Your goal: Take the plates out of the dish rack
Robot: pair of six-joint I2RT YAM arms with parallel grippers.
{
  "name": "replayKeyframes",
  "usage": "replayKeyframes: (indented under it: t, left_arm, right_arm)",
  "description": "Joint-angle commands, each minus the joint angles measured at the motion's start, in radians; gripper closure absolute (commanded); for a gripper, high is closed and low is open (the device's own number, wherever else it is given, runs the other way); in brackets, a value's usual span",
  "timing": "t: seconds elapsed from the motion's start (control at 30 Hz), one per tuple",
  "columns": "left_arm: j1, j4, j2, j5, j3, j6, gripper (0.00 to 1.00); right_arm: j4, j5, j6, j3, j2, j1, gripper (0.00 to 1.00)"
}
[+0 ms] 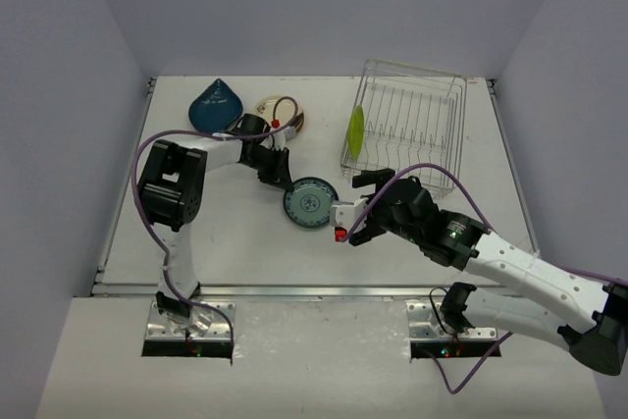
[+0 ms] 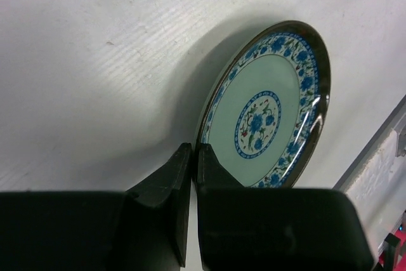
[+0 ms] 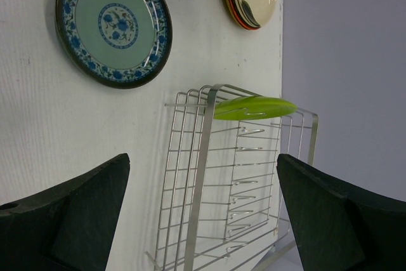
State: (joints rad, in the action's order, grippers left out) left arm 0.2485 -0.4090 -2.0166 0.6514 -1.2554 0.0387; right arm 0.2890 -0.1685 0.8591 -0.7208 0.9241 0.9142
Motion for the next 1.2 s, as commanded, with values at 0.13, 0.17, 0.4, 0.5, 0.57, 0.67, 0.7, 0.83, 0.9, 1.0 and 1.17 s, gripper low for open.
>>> replayKeyframes:
  t: [0.13, 0.17, 0.4, 0.5, 0.57, 0.67, 0.7, 0.83, 0.9, 1.0, 1.17]
  left_arm:
    - [-0.138, -0.015, 0.162, -0.04, -0.196, -0.03, 1.0]
    - [-0.152, -0.02, 0.159, -0.042, -0.212, -0.028, 1.0]
    - [-0.202, 0.027, 0.099, -0.053, -0.36, -0.125, 1.0]
    - [-0.226, 0.085, 0.048, -0.069, -0.417, -0.195, 1.0]
    - [-0.24, 0.115, 0.013, -0.083, -0.455, -0.24, 1.0]
    - [-0.249, 0.157, -0.057, -0.12, -0.52, -0.299, 1.0]
    - [-0.249, 0.161, -0.085, -0.131, -0.541, -0.316, 1.0]
    - [-0.249, 0.168, -0.193, -0.167, -0.666, -0.347, 1.0]
    - [-0.249, 0.16, -0.22, -0.18, -0.692, -0.351, 1.0]
    - [-0.249, 0.156, -0.263, -0.225, -0.72, -0.345, 1.0]
    - [-0.249, 0.136, -0.269, -0.287, -0.699, -0.32, 0.94]
  right_arm:
    - [-0.054, -0.009, -0.028, -0.03, -0.005, 0.005, 0.01]
    - [-0.059, -0.011, -0.028, -0.028, -0.004, 0.005, 0.01]
    - [-0.077, -0.011, -0.032, -0.018, 0.008, 0.004, 0.01]
    - [-0.084, -0.016, -0.04, -0.019, 0.014, 0.0, 0.01]
    - [-0.088, -0.024, -0.051, -0.024, 0.02, -0.005, 0.01]
    - [-0.088, -0.041, -0.096, -0.045, 0.036, -0.022, 0.01]
    - [-0.088, -0.046, -0.116, -0.052, 0.041, -0.033, 0.01]
    - [-0.078, -0.061, -0.262, -0.122, 0.095, -0.108, 0.01]
    - [-0.062, -0.054, -0.316, -0.171, 0.118, -0.143, 0.01]
    - [0.017, -0.017, -0.509, -0.298, 0.207, -0.263, 0.01]
    - [0.111, 0.08, -0.759, -0.441, 0.33, -0.401, 0.01]
